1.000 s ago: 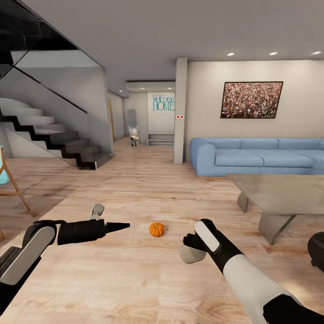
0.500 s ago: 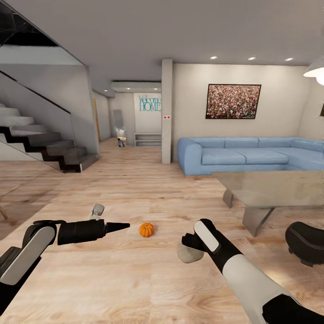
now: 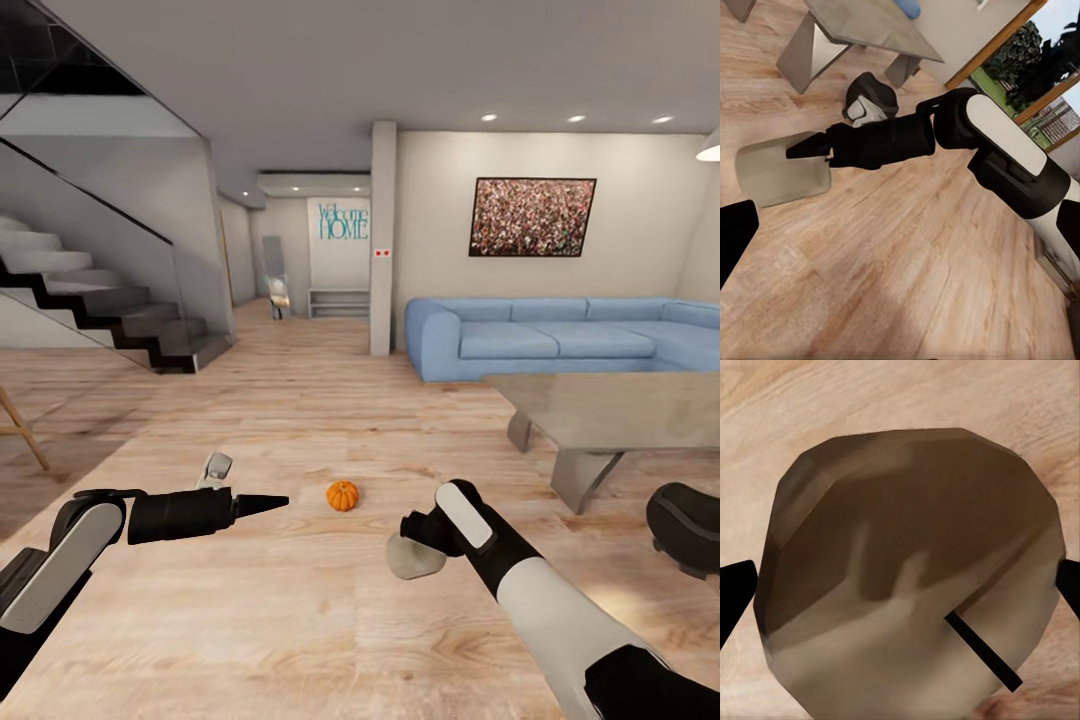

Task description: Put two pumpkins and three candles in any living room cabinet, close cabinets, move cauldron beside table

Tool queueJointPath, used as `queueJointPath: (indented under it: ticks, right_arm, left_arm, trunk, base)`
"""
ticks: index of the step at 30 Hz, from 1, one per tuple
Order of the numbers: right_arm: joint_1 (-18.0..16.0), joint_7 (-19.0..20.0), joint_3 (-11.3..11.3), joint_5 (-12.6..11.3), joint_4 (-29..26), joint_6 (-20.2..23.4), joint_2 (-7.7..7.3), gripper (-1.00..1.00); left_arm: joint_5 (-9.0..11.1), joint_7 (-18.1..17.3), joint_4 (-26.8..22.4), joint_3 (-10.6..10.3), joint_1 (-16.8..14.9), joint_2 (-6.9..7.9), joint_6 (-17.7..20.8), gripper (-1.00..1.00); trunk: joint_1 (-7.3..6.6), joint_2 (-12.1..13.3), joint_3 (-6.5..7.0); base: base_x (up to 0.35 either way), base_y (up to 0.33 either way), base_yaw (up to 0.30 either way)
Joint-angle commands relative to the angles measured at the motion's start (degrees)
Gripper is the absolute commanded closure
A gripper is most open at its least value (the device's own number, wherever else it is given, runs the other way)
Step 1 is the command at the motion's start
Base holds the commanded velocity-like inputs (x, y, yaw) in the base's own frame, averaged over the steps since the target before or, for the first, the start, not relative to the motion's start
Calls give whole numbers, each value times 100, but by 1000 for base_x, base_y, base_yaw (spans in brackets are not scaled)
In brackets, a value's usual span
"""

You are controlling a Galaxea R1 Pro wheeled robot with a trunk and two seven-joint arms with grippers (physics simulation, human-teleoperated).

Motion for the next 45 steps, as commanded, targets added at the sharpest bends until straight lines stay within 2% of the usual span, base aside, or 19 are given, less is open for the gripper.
queueJointPath:
  ticks: [1, 10, 18, 29, 40, 45]
  right_arm:
    - [-6, -66, 19, -63, -7, -4, -4, 100]
    - [-10, -62, -177, -77, -7, 3, -18, 100]
    - [-6, -55, -220, -86, -7, 7, -142, 100]
    - [-2, -61, -269, -82, -9, 5, -161, 100]
    - [6, -54, -288, -98, -7, -3, -161, 100]
    - [7, -60, -554, -96, 1, 2, -157, 100]
  left_arm:
    - [-25, -38, 1, -4, -6, 3, 8, -100]
    - [-22, -41, 1, -4, -6, 3, 8, -100]
    - [-17, -46, 1, -4, -6, 3, 8, -100]
    - [-21, -46, 1, -4, -6, -4, 8, -100]
    - [-18, -50, 1, -11, -6, -4, 8, -100]
    - [-9, -59, -4, -10, -6, 2, 8, -100]
  trunk:
    - [-2, -3, -16]
    - [-2, -3, -102]
    - [-2, -3, -178]
    - [-2, -3, -241]
    - [-2, -3, -244]
    - [-2, -3, -244]
  base:
    - [-70, 17, 12]
    - [-131, 55, 2]
    - [-21, 8, 0]
    - [-1, 0, -51]
    - [-55, 20, -253]
    - [-14, 7, -294]
